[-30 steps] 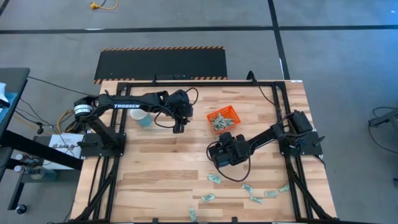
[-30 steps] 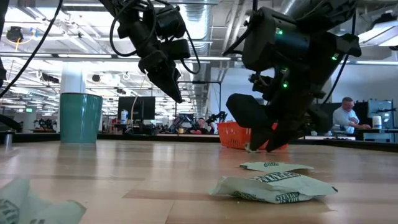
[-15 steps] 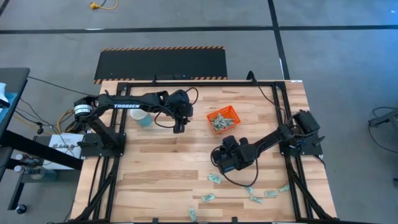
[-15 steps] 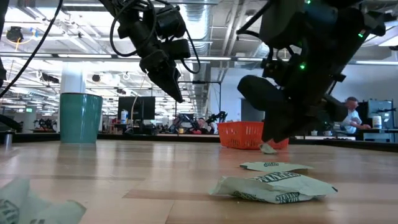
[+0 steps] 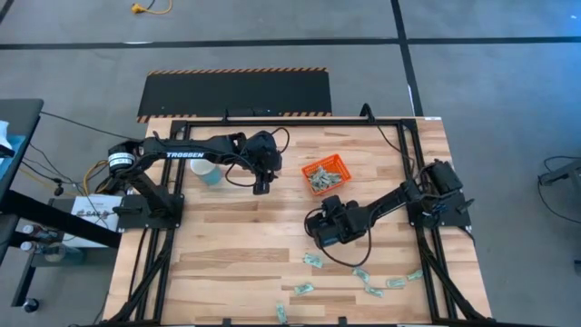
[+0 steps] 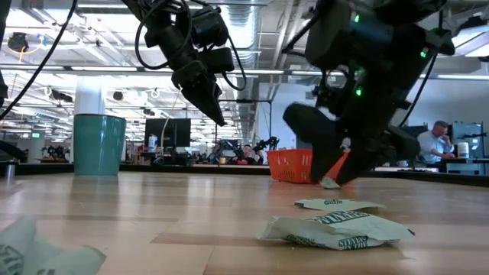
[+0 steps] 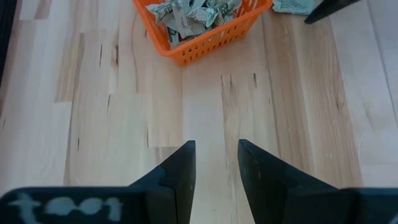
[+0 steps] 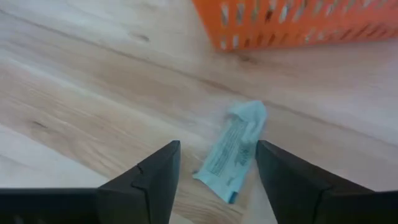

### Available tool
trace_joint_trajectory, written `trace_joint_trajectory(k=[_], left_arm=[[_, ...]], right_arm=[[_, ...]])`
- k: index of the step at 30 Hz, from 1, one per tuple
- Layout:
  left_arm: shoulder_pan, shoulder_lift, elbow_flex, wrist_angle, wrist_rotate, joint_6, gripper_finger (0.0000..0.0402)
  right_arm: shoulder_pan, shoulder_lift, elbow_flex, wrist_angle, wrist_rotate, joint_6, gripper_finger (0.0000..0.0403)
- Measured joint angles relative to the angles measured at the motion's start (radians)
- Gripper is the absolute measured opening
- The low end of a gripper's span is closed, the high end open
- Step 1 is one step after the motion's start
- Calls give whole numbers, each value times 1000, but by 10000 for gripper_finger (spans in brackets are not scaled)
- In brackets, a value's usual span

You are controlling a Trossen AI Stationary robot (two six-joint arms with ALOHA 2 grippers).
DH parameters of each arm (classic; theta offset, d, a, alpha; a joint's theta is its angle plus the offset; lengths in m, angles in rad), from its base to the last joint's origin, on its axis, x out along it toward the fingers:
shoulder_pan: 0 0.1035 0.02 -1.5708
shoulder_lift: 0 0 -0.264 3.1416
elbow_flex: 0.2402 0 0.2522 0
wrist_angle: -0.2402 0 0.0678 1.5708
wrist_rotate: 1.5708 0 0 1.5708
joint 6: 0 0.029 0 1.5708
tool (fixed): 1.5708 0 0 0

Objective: Pick and place Stevia / Truvia into bins
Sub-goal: Put the stevia packet into the orange bin

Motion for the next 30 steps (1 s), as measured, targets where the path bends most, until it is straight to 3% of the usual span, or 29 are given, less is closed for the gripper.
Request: trace_joint_trajectory(k=[8,24,30], left_arm=[[0,0,0,-1,1,-6,109],[0,0,0,0,1,-14,109],[0,0,0,0,2,-14,109]], right_arm=[[14,40,3,-5,32,5,196],[28,43,5,-9,53,-23,15],[35,47,99,-114,23,-103,13]])
